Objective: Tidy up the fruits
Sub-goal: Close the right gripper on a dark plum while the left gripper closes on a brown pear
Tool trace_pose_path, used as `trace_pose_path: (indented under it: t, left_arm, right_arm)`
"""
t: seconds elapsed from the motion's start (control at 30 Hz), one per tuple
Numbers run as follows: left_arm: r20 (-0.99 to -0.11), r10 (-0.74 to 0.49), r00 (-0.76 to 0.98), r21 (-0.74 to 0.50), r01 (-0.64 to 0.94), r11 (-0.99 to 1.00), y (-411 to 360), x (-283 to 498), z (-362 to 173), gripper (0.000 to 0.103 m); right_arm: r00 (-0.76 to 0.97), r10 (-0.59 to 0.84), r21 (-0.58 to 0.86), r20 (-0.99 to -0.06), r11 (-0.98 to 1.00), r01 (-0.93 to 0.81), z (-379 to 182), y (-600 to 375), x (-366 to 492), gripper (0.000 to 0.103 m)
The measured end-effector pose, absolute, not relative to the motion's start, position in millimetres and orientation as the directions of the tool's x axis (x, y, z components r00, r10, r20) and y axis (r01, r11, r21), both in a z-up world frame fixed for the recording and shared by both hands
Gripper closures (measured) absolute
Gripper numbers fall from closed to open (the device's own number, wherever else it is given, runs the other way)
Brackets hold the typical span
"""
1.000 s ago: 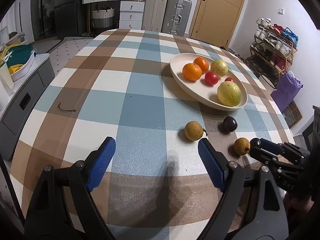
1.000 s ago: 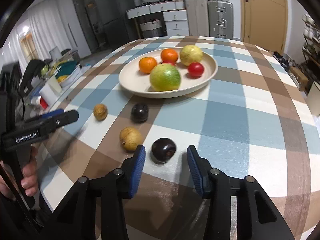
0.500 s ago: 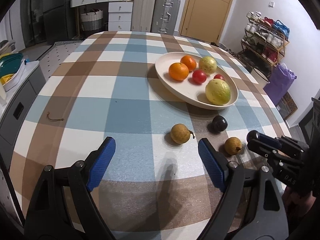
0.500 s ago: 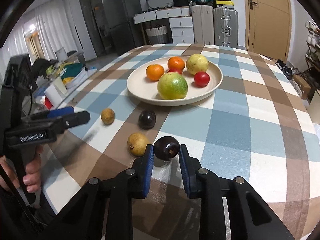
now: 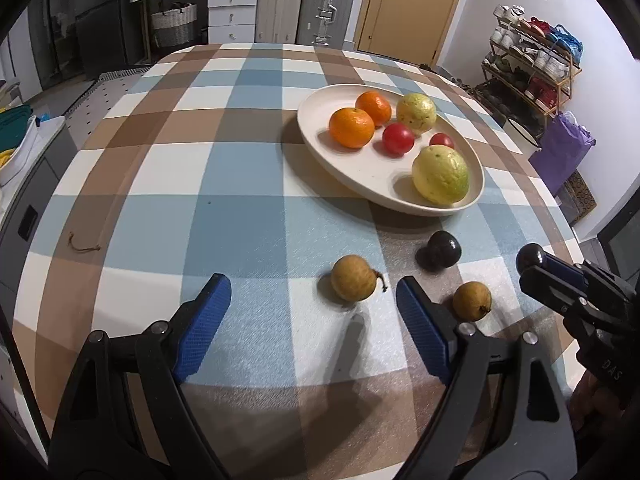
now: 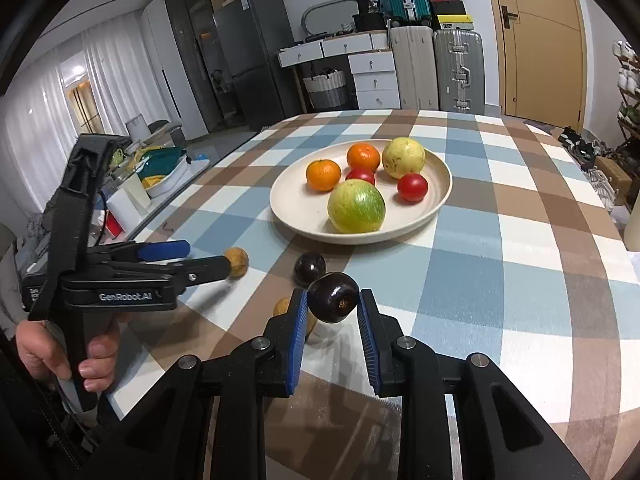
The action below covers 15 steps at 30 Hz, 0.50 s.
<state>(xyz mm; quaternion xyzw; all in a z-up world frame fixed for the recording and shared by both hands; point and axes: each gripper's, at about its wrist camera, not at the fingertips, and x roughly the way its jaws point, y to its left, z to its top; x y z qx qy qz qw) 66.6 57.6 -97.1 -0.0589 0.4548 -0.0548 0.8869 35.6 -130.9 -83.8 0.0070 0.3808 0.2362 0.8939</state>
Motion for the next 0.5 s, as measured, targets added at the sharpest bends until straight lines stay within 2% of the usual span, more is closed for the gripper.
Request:
trace_pose_path:
  t: [0.2,0.27,0.33,0.37,0.43,0.5]
  left_arm:
    - [-0.788,-0.196,0.583,-0.183,0.083,0.98,53.3,71.6,-94.7,0.021]
    - [-0.797,-0.193,0.572,-0.171,0.093,0.981,50.2,73.5,-96.1,0.027]
    - [-0.805,-0.202,0.558,-0.173,0.104,0.979,48.0,74.6,-98.4,0.04]
    - [-0.81,-0.205,0.55,-0.174,0.109,0.979,47.1,75.1,-100.2,0.043]
    - [-0.818,-0.212,0.535,-0.178,0.116,0.977,45.7,76.6,-103.8,0.058]
    - [-0.817,-0.232,0.528,-0.194,0.127,0.973,46.5,77.2,-105.8,0.069]
  right_arm:
    - [0.596,0.455,0.226,-0.661,0.879,-0.421,-80.2,-135.5,38.2,0.078]
    - [0.596,0.463,0.237,-0.656,0.876,-0.421,-78.9,-136.7,39.7,0.078]
    - [0.597,0.467,0.24,-0.652,0.874,-0.422,-77.4,-137.8,40.8,0.078]
    - [0.599,0.468,0.24,-0.65,0.874,-0.423,-76.4,-138.2,41.3,0.078]
    - [0.601,0.471,0.242,-0.646,0.873,-0.424,-75.4,-138.6,41.0,0.078]
    - [0.602,0.475,0.246,-0.642,0.871,-0.424,-74.5,-139.6,42.2,0.078]
